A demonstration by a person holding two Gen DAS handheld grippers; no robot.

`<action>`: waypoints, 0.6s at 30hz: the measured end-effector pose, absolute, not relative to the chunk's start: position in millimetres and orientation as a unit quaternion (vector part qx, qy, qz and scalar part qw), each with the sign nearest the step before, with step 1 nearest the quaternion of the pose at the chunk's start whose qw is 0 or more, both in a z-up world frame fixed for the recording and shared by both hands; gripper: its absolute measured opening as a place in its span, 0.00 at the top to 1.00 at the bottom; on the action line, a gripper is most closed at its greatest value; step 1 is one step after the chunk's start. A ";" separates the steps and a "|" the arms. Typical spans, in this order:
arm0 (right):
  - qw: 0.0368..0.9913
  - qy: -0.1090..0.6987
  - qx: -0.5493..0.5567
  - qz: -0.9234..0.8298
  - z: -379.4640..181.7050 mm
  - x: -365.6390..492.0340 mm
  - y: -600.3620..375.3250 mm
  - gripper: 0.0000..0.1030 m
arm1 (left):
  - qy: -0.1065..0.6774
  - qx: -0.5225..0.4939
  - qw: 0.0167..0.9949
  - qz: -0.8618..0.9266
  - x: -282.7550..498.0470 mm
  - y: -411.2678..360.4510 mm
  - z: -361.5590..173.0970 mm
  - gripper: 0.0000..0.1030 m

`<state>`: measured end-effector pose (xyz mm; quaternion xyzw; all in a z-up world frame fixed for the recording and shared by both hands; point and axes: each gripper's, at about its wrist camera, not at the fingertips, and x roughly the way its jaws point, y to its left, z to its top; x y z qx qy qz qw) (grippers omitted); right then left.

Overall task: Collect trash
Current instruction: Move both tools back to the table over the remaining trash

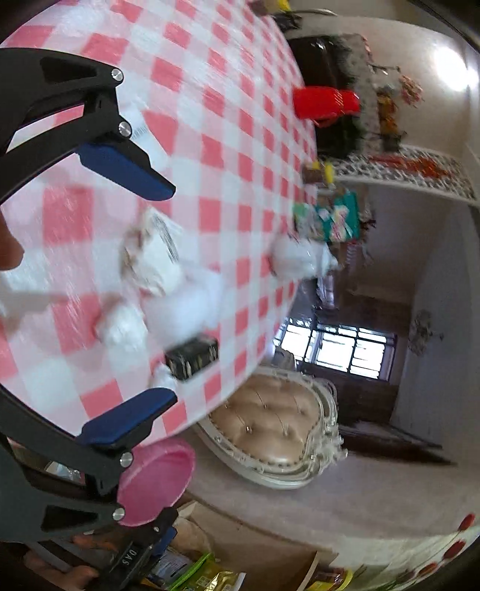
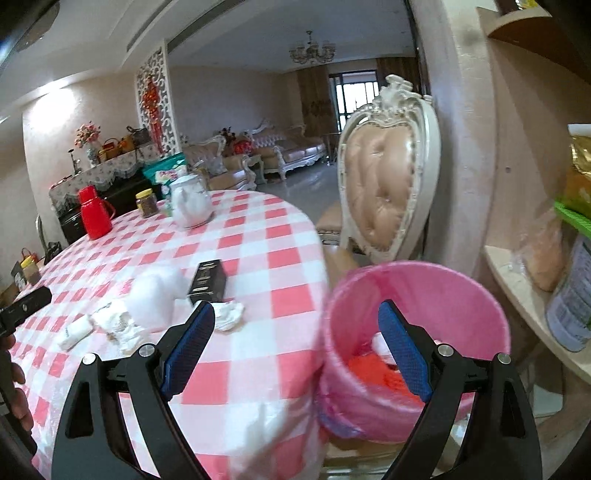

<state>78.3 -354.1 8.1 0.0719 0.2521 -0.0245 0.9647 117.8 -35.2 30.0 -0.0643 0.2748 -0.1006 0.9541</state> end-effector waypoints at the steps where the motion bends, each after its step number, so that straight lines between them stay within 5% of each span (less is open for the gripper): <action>1: 0.965 0.254 0.069 -0.022 7.7 79.0 -349.1 0.18 | 0.278 -0.061 0.954 -0.092 116.6 -28.4 26.4 0.05; 18: 0.942 0.324 0.018 0.082 -16.5 102.8 -258.1 0.18 | 0.364 -0.056 0.927 -0.067 141.0 48.2 -31.8 0.27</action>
